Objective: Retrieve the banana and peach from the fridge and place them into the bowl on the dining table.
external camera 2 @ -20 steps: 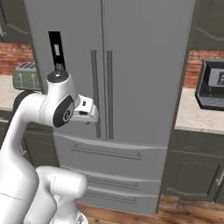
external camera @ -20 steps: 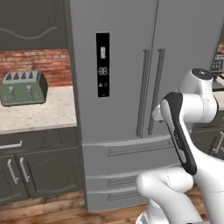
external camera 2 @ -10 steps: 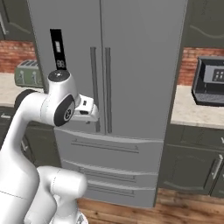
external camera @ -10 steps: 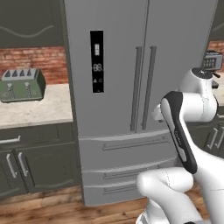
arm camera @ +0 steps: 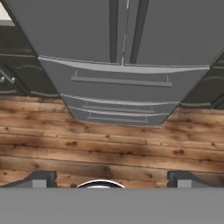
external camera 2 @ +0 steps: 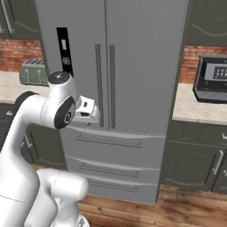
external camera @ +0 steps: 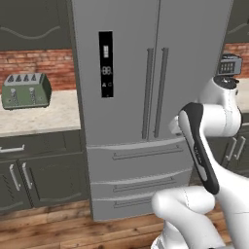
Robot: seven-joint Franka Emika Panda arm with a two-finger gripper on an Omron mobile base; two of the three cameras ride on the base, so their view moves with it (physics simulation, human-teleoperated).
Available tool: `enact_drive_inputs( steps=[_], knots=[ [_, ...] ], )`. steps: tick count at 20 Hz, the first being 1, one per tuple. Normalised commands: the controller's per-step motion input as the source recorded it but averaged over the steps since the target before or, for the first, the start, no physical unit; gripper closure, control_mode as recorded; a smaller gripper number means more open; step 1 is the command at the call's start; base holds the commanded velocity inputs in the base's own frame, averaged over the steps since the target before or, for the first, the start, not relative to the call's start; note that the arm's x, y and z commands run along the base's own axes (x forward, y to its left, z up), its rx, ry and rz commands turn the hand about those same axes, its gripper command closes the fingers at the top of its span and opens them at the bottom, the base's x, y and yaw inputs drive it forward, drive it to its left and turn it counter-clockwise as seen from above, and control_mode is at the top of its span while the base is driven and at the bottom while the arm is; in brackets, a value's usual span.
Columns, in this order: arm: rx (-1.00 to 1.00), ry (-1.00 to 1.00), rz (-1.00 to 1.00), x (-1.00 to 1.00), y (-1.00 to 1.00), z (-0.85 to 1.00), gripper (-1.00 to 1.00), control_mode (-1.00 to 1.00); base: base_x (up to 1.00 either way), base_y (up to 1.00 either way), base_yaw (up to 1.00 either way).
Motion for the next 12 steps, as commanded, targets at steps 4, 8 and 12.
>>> enact_drive_inputs(
  steps=[4,8,12],
  knots=[
    [0.0,-0.1,0.0,0.64,0.0,0.0,-1.0,-1.0,0.0,0.0,0.0],
    [0.0,-0.1,0.0,0.84,-0.06,0.11,-1.0,-1.0,0.0,0.0,0.0],
    [0.0,-0.08,0.0,0.62,-0.13,0.24,-1.0,-1.0,0.0,0.0,0.0]
  ],
)
